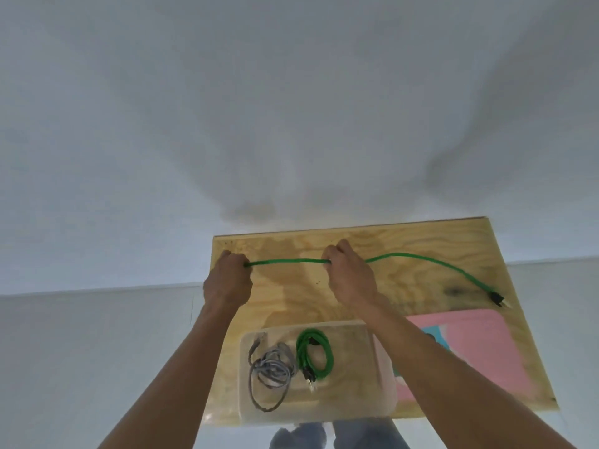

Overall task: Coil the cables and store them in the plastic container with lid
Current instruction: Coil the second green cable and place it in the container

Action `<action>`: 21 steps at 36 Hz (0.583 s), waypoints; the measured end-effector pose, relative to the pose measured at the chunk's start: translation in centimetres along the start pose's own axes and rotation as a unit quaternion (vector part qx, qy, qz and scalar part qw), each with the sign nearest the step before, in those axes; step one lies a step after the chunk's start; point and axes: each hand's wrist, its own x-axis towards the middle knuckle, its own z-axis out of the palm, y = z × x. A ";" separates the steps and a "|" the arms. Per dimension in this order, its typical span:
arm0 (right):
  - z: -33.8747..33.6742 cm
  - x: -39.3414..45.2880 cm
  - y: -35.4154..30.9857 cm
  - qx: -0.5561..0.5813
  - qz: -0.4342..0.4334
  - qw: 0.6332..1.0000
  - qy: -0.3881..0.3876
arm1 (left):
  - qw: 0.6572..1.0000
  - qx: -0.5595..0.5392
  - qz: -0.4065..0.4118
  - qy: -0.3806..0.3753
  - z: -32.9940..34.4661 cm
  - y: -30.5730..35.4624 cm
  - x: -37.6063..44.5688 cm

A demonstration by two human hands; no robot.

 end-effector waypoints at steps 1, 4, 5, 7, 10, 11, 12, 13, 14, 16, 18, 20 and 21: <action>-0.9 -0.1 -0.9 0.003 -0.006 1.000 0.012 | 1.000 -0.014 0.003 0.018 -1.1 -0.2 -0.4; -3.4 -0.8 -3.4 0.007 -0.025 0.998 0.055 | 0.995 -0.072 0.010 0.074 -4.0 -0.7 -1.6; -4.3 -1.2 -4.2 0.012 -0.029 0.997 0.070 | 0.992 -0.089 0.015 0.090 -5.0 -0.8 -2.0; -6.0 -1.9 -5.8 0.027 -0.042 0.993 0.104 | 0.985 -0.117 0.032 0.119 -6.8 -0.8 -2.8; -8.5 -3.0 -7.8 0.053 -0.059 0.985 0.151 | 0.970 -0.176 0.057 0.158 -9.5 -0.4 -4.2; -9.3 -3.3 -8.4 0.069 -0.065 0.981 0.170 | 0.964 -0.197 0.065 0.167 -10.4 -0.2 -4.7; -10.2 -3.6 -8.9 0.090 -0.069 0.976 0.188 | 0.958 -0.216 0.073 0.176 -11.3 0.0 -5.2; -11.1 -3.9 -9.3 0.116 -0.069 0.969 0.206 | 0.952 -0.232 0.083 0.184 -12.3 0.4 -5.8; -12.1 -4.2 -9.7 0.142 -0.066 0.962 0.222 | 0.945 -0.247 0.095 0.191 -13.3 0.9 -6.4; -13.9 -4.7 -10.4 0.187 -0.059 0.948 0.249 | 0.930 -0.284 0.121 0.199 -15.3 2.1 -7.9; -15.4 -5.1 -10.8 0.225 -0.061 0.936 0.265 | 0.908 -0.347 0.136 0.192 -17.1 3.6 -9.2; -16.7 -5.5 -11.0 0.260 -0.059 0.928 0.261 | 0.881 -0.413 0.144 0.178 -18.5 5.1 -10.3; -17.3 -5.8 -11.1 0.266 -0.058 0.928 0.255 | 0.868 -0.441 0.149 0.172 -19.0 5.7 -10.8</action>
